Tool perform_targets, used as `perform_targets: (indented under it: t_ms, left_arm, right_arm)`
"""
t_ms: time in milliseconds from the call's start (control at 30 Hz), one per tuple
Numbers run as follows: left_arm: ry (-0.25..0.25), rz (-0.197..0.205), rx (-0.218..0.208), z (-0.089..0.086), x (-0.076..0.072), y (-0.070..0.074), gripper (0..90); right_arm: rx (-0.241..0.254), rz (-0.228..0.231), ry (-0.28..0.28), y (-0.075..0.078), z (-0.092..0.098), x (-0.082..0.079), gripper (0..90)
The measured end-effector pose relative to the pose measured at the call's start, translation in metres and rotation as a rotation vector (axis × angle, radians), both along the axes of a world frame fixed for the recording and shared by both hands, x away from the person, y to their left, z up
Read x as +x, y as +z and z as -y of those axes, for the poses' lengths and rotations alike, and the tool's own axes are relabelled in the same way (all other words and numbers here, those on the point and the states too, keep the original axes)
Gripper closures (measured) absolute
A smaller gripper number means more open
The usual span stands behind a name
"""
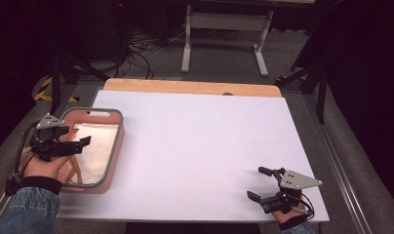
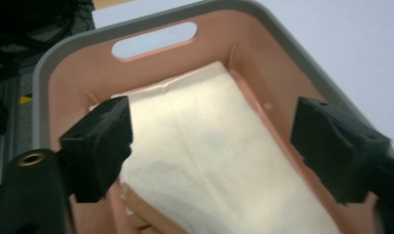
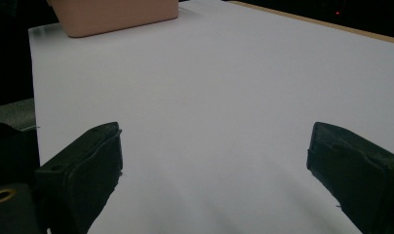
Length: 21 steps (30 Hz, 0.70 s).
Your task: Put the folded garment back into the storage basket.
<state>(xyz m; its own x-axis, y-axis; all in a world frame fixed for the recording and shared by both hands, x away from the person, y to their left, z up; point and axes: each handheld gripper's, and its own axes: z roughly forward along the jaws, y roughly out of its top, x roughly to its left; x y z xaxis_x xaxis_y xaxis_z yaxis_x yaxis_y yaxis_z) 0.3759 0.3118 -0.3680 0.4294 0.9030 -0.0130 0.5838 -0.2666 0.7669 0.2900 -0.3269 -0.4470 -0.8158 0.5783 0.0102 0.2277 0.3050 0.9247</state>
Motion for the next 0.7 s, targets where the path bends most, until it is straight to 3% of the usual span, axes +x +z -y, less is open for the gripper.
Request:
perform_targets:
  t_ms: [167, 200, 433, 700]
  left_arm:
    - [-0.046, 0.075, -0.061, 0.012, -0.008, 0.008, 5.2]
    - [-0.046, 0.075, -0.061, 0.012, -0.008, 0.008, 4.9]
    - [-0.119, 0.172, -0.104, 0.034, -0.021, 0.020, 3.7]
    - [-0.193, 0.237, -0.151, 0.056, -0.032, 0.031, 3.9]
  right_arm:
    - [-0.001, 0.005, -0.002, 0.001, 0.000, 0.000, 6.6]
    - [0.000, 0.005, -0.002, 0.001, 0.000, 0.000, 6.6]
    - [0.002, 0.009, -0.003, 0.002, 0.001, -0.001, 6.6]
    - [0.002, 0.013, -0.005, 0.002, 0.002, -0.001, 6.6]
